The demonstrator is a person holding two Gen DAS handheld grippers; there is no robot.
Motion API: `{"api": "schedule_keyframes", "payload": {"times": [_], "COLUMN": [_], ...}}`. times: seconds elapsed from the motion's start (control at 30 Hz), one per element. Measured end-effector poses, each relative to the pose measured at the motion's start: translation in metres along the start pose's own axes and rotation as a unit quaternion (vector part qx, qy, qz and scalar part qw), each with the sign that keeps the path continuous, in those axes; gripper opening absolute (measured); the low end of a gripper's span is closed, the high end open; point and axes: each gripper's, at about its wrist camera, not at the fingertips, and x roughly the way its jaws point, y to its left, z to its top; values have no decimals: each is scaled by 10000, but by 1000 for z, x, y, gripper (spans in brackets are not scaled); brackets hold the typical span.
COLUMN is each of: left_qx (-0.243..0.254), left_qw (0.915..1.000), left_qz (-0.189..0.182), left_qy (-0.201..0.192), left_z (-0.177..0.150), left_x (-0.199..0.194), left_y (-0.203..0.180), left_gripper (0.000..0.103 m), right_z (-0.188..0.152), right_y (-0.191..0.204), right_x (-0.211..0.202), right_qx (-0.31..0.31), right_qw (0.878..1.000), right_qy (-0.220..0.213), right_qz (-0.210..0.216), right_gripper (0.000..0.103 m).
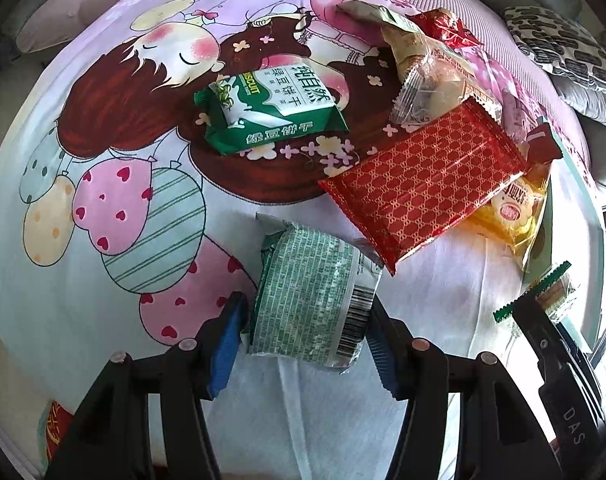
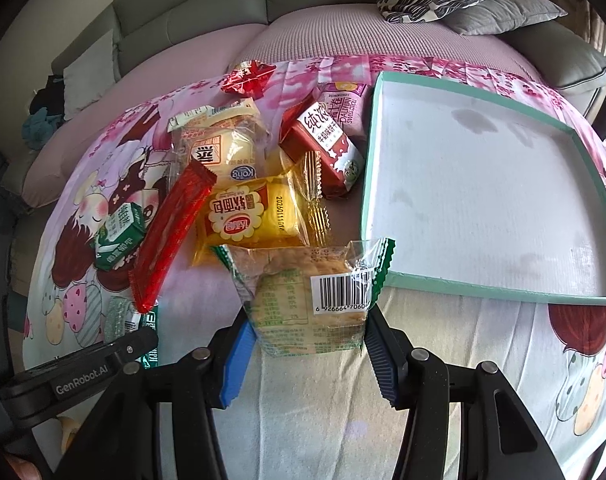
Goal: Organize snacks
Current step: 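Close the left tool on the green-striped pack and lift it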
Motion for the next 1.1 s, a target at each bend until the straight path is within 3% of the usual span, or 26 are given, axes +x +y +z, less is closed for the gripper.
{"api": "schedule_keyframes", "payload": {"times": [0.37, 0.77, 0.8, 0.83, 0.87, 1.0, 1.1], "left_qx": [-75, 0, 18, 26, 18, 47, 35], "left_qw": [9997, 9966, 9963, 9961, 9959, 9962, 9982], "left_qz": [-175, -289, -298, -307, -376, -384, -408], "left_qy": [-184, -773, -805, -824, -823, -780, -435], "left_z": [-15, -18, -18, -16, -16, -14, -15], "left_x": [-14, -57, -60, -62, -65, -66, -47], "left_y": [1, -12, -15, -14, -12, -4, -1], "left_gripper": [53, 46, 40, 15, 9, 9, 15], "right_z": [-4, -3, -3, -3, -3, -3, -3], "right_y": [-3, -6, -6, -6, -7, -7, -7], "right_x": [-4, -7, -8, -8, -8, -6, -7], "right_qx": [63, 115, 118, 124, 128, 136, 132], "right_qw": [10000, 9999, 9999, 9999, 9999, 9999, 9999], "right_qy": [-23, -78, -86, -95, -97, -60, -72], "right_qz": [-42, -35, -36, -38, -40, -41, -46], "right_gripper": [56, 56, 56, 56, 56, 56, 56]}}
